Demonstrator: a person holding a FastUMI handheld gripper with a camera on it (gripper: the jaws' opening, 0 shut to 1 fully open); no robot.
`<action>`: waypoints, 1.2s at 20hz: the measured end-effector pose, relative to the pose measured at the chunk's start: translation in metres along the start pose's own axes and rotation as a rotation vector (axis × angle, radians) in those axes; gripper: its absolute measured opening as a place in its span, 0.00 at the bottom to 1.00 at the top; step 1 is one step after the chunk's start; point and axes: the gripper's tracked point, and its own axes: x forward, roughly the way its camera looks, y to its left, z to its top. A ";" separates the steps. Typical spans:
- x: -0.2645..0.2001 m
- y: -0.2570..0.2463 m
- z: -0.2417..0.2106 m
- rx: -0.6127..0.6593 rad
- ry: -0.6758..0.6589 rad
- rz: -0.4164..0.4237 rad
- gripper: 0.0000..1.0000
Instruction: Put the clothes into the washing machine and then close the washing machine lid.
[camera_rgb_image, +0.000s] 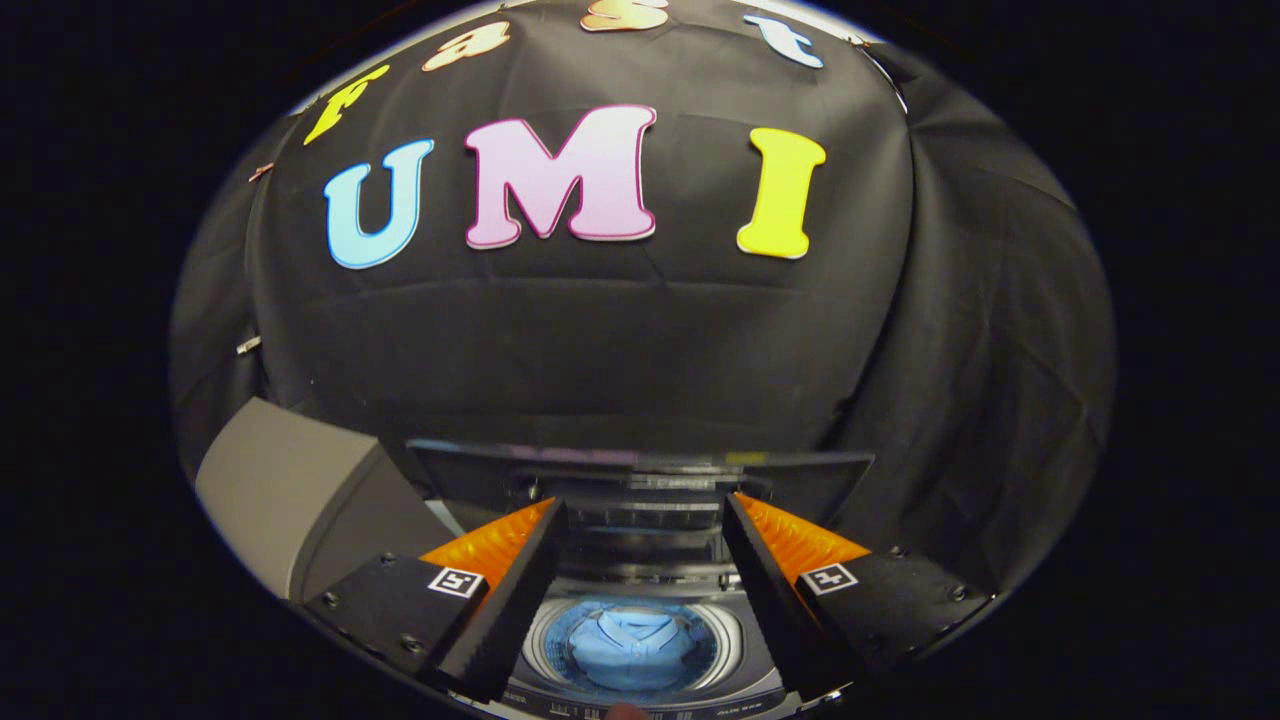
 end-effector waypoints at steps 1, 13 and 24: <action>0.003 0.001 0.010 0.009 -0.016 0.007 0.99; 0.079 0.008 0.000 0.012 0.077 0.042 1.00; 0.030 0.006 -0.022 0.035 -0.029 0.037 1.00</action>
